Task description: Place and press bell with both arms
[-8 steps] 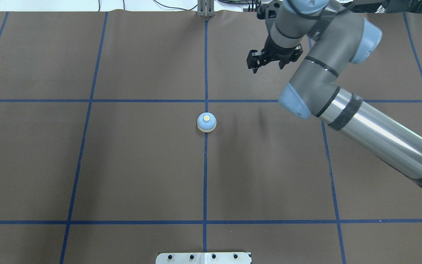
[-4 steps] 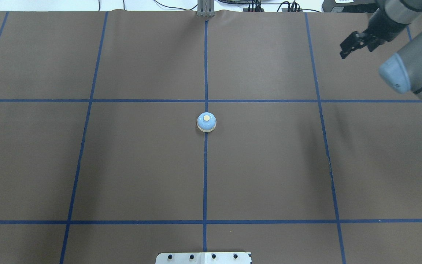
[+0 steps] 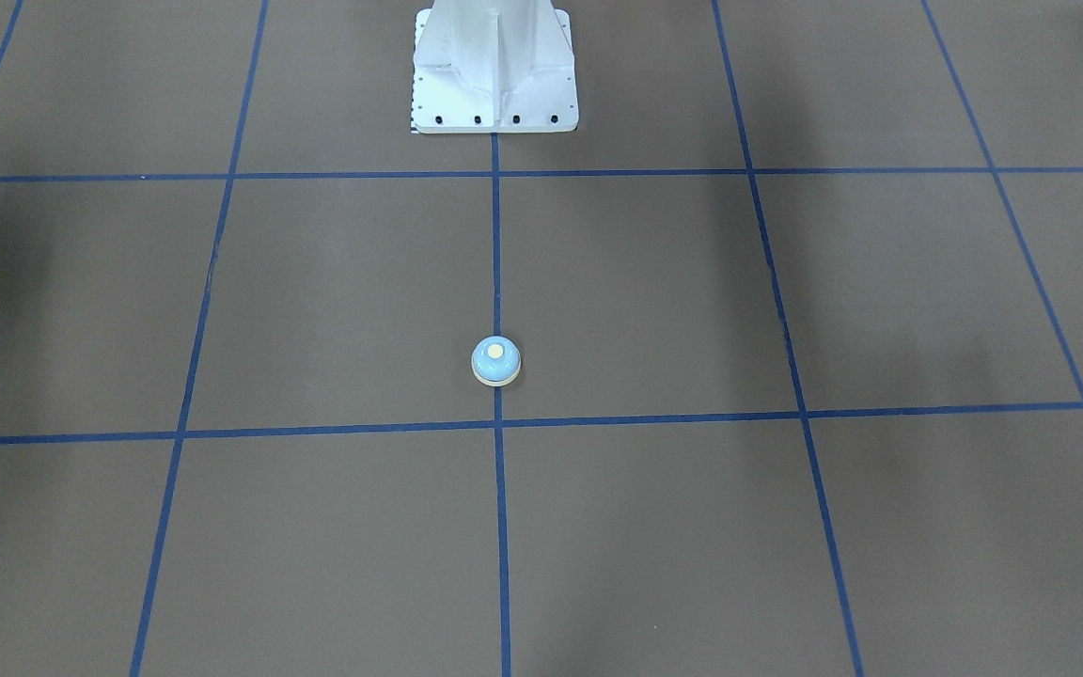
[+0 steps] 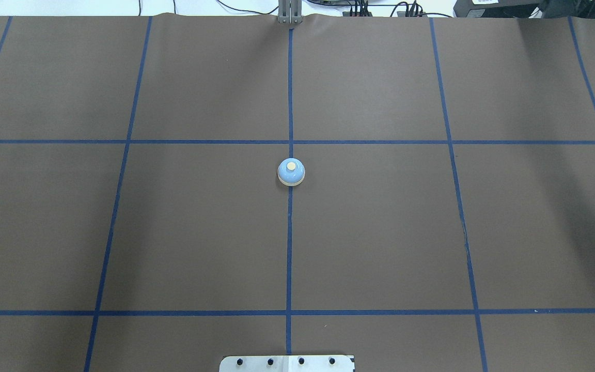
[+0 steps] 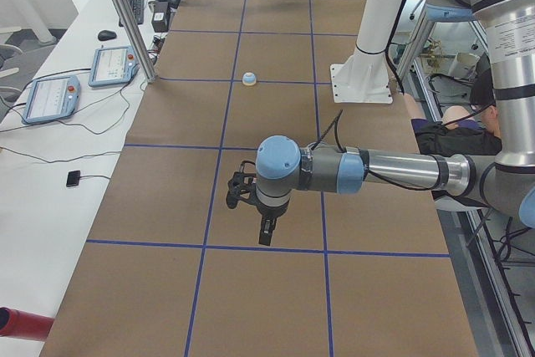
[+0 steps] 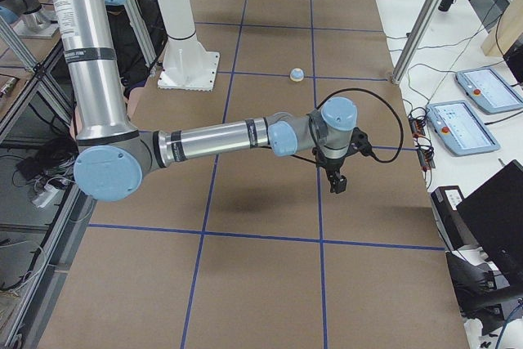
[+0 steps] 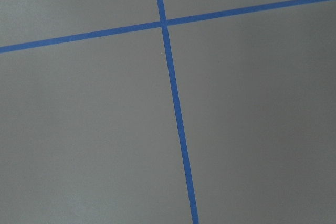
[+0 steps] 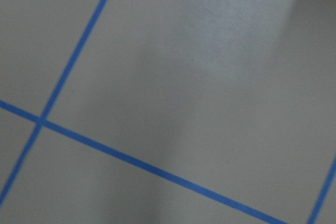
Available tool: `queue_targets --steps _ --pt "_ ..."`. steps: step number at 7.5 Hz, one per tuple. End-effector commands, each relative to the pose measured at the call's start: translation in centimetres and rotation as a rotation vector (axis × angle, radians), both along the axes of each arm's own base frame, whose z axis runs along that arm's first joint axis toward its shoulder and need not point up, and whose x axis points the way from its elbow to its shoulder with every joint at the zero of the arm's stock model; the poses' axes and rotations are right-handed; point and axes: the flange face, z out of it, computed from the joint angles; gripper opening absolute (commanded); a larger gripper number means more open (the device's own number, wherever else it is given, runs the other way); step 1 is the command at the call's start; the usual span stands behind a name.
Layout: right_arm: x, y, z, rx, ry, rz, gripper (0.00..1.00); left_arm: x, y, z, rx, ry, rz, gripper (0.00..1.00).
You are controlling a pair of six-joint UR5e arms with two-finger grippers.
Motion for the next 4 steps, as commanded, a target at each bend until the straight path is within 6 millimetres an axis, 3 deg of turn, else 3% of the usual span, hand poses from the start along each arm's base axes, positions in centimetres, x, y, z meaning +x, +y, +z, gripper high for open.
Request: queue_targets --steps 1,2,3,4 --pt "6.2 4.6 2.8 -0.041 -0.002 0.072 0.98 0.0 -0.1 0.0 0.001 0.000 0.000 1.00" --pt "6.2 4.1 0.6 -0.097 0.012 0.073 0.97 0.0 -0.1 -0.1 0.003 0.001 0.000 1.00" --pt "6.4 3.8 -0.2 -0.127 0.042 0.078 0.97 0.0 -0.1 -0.1 0.004 0.001 0.000 1.00" --pt "6.5 4.3 0.3 -0.146 0.046 0.087 0.98 0.0 -0.1 -0.1 0.004 0.001 0.000 1.00"
